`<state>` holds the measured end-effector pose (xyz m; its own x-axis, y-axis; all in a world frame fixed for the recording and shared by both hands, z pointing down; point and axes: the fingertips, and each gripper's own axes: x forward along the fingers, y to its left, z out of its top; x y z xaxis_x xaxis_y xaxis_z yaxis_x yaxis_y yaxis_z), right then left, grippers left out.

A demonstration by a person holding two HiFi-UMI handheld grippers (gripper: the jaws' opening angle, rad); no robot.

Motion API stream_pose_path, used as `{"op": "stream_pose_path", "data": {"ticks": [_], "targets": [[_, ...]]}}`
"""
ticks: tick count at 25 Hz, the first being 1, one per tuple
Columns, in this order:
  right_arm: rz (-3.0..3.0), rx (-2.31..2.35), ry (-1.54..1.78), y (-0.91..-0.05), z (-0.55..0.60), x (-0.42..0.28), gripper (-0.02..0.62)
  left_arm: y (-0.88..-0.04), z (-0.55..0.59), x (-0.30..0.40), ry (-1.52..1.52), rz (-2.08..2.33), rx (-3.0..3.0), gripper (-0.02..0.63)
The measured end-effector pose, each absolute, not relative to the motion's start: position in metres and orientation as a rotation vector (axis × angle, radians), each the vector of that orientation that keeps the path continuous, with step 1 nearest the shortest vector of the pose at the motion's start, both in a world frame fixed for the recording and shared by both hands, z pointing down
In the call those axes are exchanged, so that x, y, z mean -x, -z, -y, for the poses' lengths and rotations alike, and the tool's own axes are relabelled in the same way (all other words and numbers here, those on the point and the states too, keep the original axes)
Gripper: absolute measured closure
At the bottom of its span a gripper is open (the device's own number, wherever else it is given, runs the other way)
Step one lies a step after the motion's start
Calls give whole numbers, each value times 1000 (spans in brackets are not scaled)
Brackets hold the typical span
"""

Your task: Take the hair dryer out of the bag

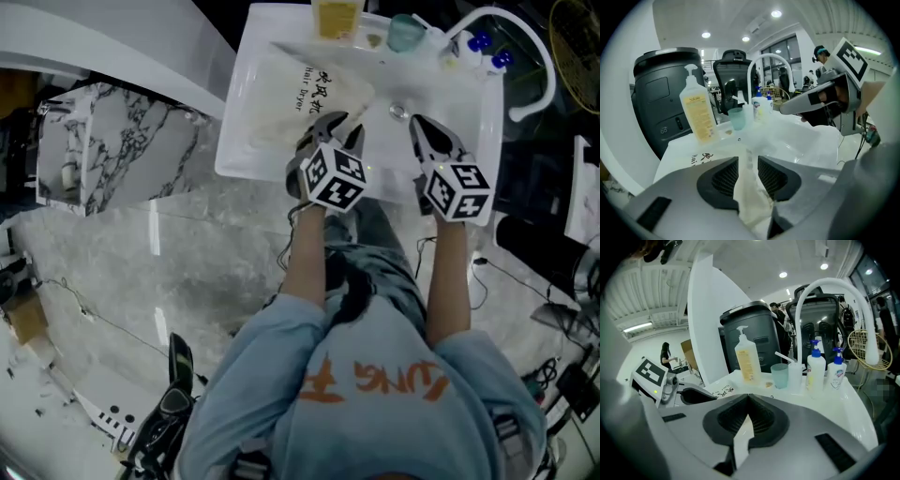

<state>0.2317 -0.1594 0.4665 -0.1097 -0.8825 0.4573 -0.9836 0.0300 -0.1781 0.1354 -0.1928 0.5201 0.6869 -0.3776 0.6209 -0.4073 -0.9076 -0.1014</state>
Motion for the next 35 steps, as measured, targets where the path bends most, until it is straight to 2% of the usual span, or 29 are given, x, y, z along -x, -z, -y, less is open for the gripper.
{"op": "stream_pose_path", "data": {"ticks": [8, 10, 11, 14, 21, 29, 35], "targets": [[2152, -1887, -706, -471, 196, -220, 595, -544, 199, -133, -1217, 611, -2790, 498], [2153, -1880, -716, -473, 195, -220, 595, -545, 204, -131, -1232, 649, -2789, 594], [2145, -1881, -733, -478, 193, -221, 595, -546, 206, -130, -1227, 671, -2789, 595], [2102, -1868, -776, -498, 183, -224, 595, -539, 215, -126, -1058, 737, -2753, 595], [2054, -1704, -609, -511, 191, -208, 595, -509, 242, -97, -534, 782, -2557, 595], [2097, -1351, -414, -532, 206, -143, 594, -494, 256, -90, -345, 817, -2509, 595], [2099, -1299, -349, -542, 226, -129, 543, -483, 263, -93, -321, 824, -2541, 595]]}}
